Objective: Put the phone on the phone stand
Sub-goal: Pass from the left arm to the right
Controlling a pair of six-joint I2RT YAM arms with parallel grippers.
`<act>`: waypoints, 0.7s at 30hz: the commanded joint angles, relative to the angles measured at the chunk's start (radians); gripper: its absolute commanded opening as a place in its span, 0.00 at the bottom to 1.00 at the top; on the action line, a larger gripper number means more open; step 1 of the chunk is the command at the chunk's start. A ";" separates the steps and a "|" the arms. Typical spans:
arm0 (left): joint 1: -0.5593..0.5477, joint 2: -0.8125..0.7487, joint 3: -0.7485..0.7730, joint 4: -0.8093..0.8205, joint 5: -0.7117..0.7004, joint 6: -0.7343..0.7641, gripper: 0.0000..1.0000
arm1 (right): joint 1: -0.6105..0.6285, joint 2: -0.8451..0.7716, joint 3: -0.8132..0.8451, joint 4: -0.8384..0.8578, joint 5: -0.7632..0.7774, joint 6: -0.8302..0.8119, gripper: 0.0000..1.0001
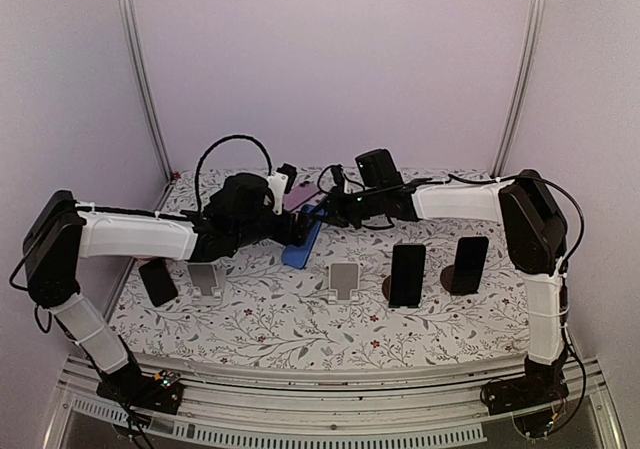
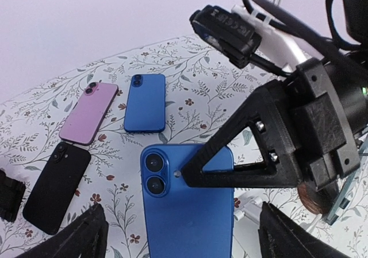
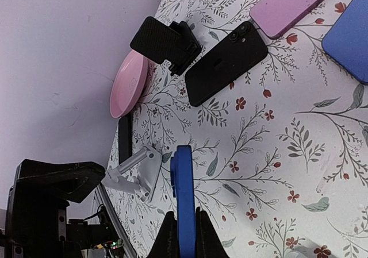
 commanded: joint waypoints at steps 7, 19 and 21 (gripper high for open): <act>-0.061 -0.153 -0.067 -0.008 -0.077 -0.004 0.92 | 0.006 -0.203 -0.069 0.085 0.069 0.014 0.02; -0.147 -0.275 -0.135 -0.016 -0.196 0.017 0.89 | 0.046 -0.325 -0.150 0.111 0.158 0.046 0.02; -0.159 -0.291 -0.146 -0.009 -0.210 0.023 0.89 | 0.052 -0.345 -0.171 0.116 0.173 0.055 0.02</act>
